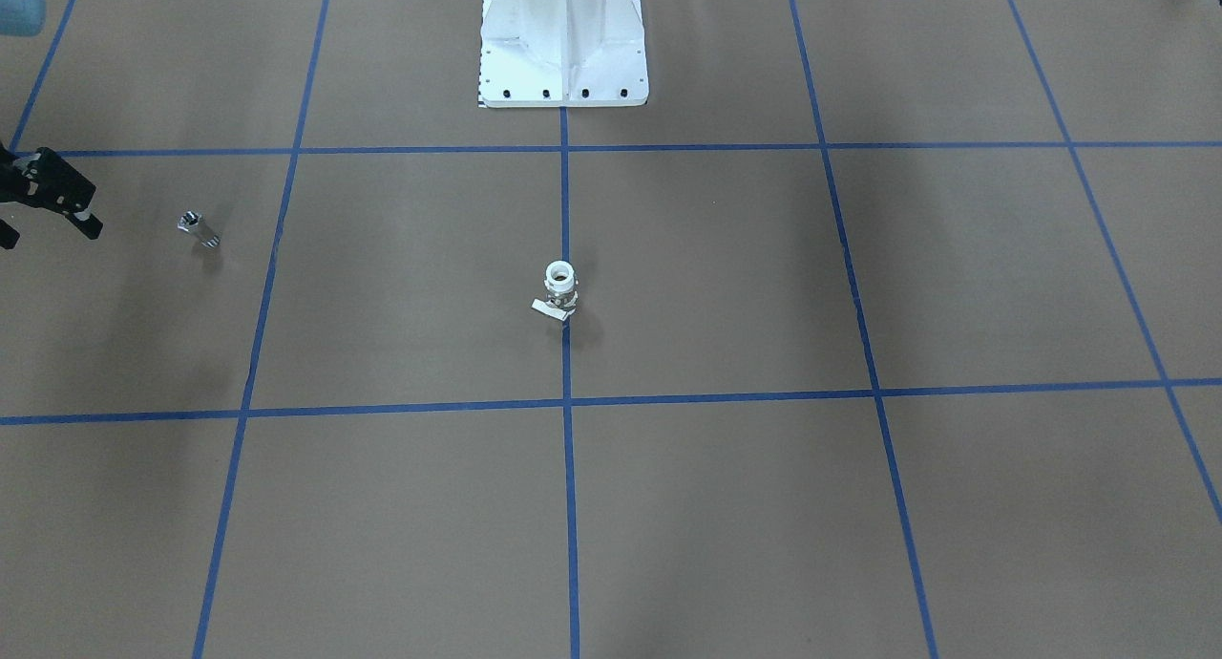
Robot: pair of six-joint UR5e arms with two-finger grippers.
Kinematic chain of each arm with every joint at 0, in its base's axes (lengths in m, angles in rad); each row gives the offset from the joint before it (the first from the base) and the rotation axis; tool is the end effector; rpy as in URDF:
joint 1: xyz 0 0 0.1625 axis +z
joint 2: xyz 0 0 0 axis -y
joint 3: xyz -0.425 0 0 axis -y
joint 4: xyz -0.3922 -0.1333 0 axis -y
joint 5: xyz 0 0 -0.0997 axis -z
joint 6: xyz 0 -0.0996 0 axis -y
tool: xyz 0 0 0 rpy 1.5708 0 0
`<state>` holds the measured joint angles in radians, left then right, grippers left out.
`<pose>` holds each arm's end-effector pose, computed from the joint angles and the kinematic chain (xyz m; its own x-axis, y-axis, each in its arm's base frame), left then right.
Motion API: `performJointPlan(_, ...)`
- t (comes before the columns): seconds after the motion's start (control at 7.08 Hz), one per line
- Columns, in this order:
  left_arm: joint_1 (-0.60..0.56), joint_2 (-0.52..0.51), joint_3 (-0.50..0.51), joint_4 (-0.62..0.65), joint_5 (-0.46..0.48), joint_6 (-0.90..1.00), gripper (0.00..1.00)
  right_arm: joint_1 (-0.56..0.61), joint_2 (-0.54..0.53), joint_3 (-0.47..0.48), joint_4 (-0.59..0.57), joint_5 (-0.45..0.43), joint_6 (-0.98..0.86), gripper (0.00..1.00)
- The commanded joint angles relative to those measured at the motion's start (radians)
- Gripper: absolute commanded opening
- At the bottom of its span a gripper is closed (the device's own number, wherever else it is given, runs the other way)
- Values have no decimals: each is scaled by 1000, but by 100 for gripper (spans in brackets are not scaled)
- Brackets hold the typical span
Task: Assemble PPR valve and pipe with both arms
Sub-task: 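Move the right gripper down toward the small metal fitting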
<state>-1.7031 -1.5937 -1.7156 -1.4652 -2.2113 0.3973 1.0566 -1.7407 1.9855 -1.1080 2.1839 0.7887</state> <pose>-0.1392 -0.4868 0.5954 0.7883 0.3192 -0.5260 -0.1880 0.9390 0.2880 -0.1489 -0.4182 0.4834 0.6374 -0.0436 0.7693 -0.1113 0.9827 0.1479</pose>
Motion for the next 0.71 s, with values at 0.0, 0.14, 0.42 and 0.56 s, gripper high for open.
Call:
performJointPlan(0.0, -10, 44, -2, -59, -82, -123, 100, -70, -72, 1, 80, -71, 29, 100)
performJointPlan(0.14, -10, 44, -6, -61, -84, -123, 100, -126, -79, -1, 80, -137, 75, 100)
performJointPlan(0.42, -10, 44, -4, -61, -84, -123, 100, -303, -79, -1, 141, -284, 260, 100)
performJointPlan(0.56, -10, 43, -4, -61, -84, -123, 100, -373, -76, 1, 160, -349, 333, 99)
